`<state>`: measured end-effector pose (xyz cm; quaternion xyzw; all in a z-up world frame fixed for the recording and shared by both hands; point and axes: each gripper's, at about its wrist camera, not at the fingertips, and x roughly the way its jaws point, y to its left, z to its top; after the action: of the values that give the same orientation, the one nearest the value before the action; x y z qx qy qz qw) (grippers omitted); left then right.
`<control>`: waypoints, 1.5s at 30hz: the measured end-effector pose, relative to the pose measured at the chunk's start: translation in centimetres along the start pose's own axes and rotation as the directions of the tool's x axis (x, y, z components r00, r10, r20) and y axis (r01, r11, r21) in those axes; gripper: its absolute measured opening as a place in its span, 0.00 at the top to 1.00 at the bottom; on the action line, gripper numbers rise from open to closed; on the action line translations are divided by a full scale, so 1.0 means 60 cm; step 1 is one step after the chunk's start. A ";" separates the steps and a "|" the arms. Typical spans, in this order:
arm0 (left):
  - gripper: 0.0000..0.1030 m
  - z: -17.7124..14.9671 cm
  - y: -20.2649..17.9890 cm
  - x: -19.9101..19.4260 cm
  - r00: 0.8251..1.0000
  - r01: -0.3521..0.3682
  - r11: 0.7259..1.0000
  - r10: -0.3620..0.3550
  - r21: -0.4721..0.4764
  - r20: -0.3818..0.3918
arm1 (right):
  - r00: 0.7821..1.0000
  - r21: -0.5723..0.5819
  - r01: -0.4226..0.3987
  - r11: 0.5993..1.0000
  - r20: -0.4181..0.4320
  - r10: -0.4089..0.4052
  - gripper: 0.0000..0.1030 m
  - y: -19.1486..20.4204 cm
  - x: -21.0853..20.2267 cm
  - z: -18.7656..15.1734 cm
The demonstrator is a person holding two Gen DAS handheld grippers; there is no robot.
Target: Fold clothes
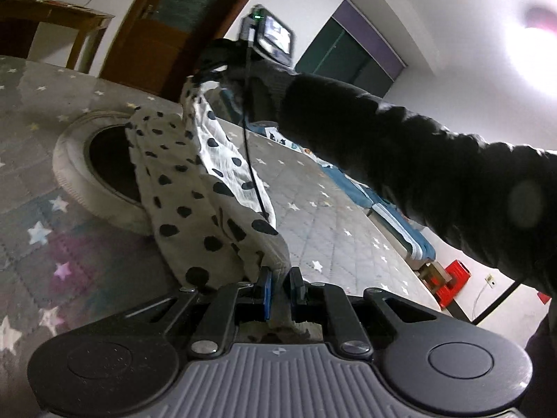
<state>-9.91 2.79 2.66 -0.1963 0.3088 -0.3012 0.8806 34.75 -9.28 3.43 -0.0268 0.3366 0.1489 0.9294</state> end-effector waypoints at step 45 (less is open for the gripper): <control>0.87 0.023 -0.019 0.035 0.997 -0.068 0.992 0.063 -0.102 -0.045 | 0.954 -0.345 -0.301 0.889 -0.120 0.276 0.39 -0.038 -0.466 -0.389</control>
<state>-8.12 0.79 3.40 -0.2250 0.3486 -0.2598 0.8720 0.64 -22.18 3.01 -0.1512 0.3353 0.3432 0.8643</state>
